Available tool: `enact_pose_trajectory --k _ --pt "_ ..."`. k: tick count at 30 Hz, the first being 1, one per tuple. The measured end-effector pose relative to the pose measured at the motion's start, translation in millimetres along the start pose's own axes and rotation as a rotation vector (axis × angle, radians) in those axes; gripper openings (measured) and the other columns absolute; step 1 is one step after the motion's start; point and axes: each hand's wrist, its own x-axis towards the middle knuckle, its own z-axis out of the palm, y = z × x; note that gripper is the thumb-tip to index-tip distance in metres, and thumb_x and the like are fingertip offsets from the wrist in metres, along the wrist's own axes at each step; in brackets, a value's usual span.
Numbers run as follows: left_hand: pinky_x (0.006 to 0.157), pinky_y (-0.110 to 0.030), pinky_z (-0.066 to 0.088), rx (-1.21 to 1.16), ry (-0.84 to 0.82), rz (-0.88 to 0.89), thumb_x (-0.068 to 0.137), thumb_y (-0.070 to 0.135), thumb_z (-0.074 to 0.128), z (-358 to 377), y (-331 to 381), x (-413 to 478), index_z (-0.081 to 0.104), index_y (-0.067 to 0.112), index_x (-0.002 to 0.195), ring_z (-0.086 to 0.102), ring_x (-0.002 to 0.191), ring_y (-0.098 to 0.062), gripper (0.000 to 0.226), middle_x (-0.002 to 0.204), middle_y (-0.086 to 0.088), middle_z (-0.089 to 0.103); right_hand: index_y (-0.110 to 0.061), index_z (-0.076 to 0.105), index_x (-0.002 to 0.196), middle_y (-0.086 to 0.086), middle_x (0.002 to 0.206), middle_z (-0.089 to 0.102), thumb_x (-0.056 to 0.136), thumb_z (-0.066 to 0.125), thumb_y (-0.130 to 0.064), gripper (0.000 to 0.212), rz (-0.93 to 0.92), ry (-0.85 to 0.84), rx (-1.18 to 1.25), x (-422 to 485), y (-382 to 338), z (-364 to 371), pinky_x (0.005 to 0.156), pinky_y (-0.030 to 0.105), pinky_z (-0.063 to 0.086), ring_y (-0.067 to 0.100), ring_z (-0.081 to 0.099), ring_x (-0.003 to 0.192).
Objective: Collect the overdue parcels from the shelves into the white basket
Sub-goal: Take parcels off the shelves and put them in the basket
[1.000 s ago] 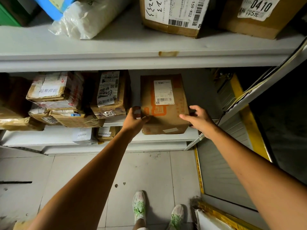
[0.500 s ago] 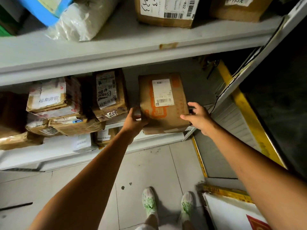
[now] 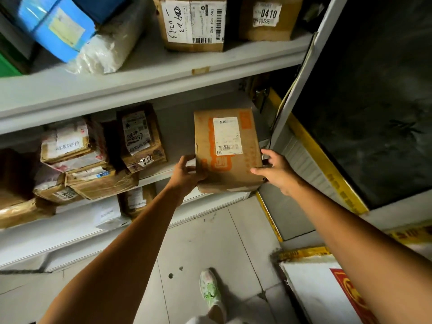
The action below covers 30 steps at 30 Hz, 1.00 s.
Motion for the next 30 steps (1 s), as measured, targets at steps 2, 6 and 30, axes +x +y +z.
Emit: enact_pose_trajectory --k 2,6,30 --pt "0.068 -0.025 0.055 0.003 0.000 0.008 0.086 -0.006 0.069 6 1 -13 0.044 0.022 0.140 0.062 0.102 -0.021 0.066 0.128 -0.014 0.056 -0.020 0.039 0.147 0.000 0.131 0.054 0.083 0.076 -0.008 0.075 -0.002 0.009 0.025 -12 4 -5 0.082 0.033 0.054 0.016 0.051 0.113" --pt "0.061 -0.020 0.056 0.034 -0.014 0.018 0.085 -0.009 0.068 23 0 -41 0.044 0.018 0.140 0.061 0.096 -0.017 0.065 0.128 -0.013 0.056 -0.024 0.040 0.146 0.007 0.142 0.050 0.080 0.080 -0.013 0.078 0.004 0.040 0.043 -43 23 -17 0.098 0.048 0.052 0.025 0.053 0.124" --pt "0.091 -0.047 0.058 0.384 -0.542 0.113 0.082 -0.003 0.074 49 -12 -45 0.044 0.023 0.133 0.056 0.115 -0.026 0.065 0.125 -0.002 0.054 -0.018 0.050 0.135 0.009 0.116 0.065 0.076 0.082 -0.009 0.067 0.170 0.541 0.310 -187 85 12 0.083 0.049 0.059 0.031 0.063 0.105"
